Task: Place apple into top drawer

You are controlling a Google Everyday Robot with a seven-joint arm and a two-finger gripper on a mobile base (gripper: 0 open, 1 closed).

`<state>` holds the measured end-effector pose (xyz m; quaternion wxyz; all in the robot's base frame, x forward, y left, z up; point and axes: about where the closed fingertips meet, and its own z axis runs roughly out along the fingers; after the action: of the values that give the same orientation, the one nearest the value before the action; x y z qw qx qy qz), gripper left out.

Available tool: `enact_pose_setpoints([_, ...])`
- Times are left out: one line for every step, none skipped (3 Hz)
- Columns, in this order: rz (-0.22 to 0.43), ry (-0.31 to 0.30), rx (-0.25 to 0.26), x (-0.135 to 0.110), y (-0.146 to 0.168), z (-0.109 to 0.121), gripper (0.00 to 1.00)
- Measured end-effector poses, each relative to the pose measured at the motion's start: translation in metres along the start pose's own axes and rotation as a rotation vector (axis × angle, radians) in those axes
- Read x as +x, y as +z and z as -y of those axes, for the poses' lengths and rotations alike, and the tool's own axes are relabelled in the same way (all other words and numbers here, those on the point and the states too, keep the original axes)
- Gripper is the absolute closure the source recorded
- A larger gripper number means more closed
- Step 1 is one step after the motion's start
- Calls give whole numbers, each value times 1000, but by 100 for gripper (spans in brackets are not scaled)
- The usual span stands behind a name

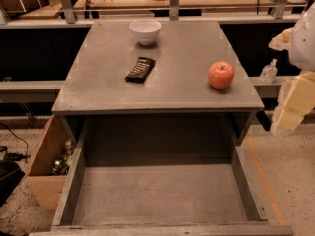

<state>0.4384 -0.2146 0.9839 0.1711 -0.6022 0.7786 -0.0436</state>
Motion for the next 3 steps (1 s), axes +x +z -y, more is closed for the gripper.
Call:
enact_pose_setpoints([0, 0, 0, 0, 0, 0, 0])
enact_pose_setpoints([54, 26, 47, -2, 4, 16, 0])
enact_pose_setpoints([172, 96, 110, 12, 18, 44, 0])
